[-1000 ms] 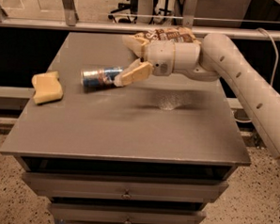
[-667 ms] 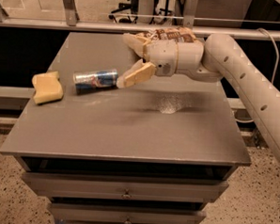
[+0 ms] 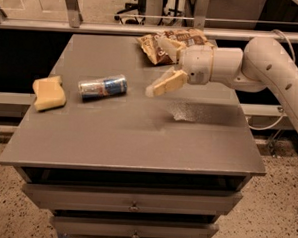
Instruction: Knock redbull can over
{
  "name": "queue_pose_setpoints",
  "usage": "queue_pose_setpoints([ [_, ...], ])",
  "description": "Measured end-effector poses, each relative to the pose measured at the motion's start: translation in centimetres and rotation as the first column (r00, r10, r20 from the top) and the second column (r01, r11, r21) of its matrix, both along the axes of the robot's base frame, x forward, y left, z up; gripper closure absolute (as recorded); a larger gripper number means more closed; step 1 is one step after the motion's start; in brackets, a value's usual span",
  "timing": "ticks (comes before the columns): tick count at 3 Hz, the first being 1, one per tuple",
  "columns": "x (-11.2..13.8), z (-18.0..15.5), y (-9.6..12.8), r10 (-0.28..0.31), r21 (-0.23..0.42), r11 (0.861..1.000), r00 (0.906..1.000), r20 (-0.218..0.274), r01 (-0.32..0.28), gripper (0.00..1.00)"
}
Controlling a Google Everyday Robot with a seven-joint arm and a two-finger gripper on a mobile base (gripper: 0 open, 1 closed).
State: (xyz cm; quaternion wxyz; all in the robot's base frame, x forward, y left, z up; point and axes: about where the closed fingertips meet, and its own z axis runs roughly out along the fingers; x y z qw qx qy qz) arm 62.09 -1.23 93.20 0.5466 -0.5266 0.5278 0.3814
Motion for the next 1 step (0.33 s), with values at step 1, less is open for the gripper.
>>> queue_pose_setpoints([
  [1, 0.12, -0.18, -0.60, -0.013, -0.010, 1.000, 0.9999, 0.002, 0.013, 0.00],
])
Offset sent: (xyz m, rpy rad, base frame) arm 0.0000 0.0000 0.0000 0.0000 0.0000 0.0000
